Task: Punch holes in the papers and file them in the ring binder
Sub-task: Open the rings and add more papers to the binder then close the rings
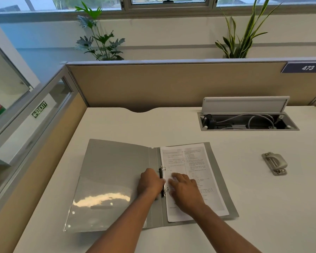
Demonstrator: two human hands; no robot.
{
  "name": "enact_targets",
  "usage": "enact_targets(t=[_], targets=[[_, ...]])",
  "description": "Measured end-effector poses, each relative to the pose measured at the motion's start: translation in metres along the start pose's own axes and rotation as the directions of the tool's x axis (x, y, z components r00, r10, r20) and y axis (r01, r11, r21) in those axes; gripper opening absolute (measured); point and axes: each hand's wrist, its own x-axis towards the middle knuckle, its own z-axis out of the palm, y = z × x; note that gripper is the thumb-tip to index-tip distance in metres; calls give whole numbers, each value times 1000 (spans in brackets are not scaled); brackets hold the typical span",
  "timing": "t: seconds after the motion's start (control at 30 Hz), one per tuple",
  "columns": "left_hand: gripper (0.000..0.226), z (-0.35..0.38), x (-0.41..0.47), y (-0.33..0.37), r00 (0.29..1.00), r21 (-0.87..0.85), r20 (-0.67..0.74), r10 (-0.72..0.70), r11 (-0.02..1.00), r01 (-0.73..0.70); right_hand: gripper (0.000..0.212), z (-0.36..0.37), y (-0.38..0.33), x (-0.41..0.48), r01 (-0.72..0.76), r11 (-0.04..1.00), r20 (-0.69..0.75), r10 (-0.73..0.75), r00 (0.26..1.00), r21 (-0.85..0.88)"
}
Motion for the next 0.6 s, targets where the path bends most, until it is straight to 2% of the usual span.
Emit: enact_targets(t=[0.3,0.5,0.6], targets=[[28,-6,-5,8,998,-19,58,-25,999,26,39,1,1,-2,-11,1000,-14,11,1000,27],[26,-13,-5,7,999,-99,38,-31,994,35,36,2,1,-2,-15,999,-6,16,1000,35],[25,-14,-9,7,998,-199,45,-36,979,45,35,1,1,-2,-20,999,-6,21,1000,39]])
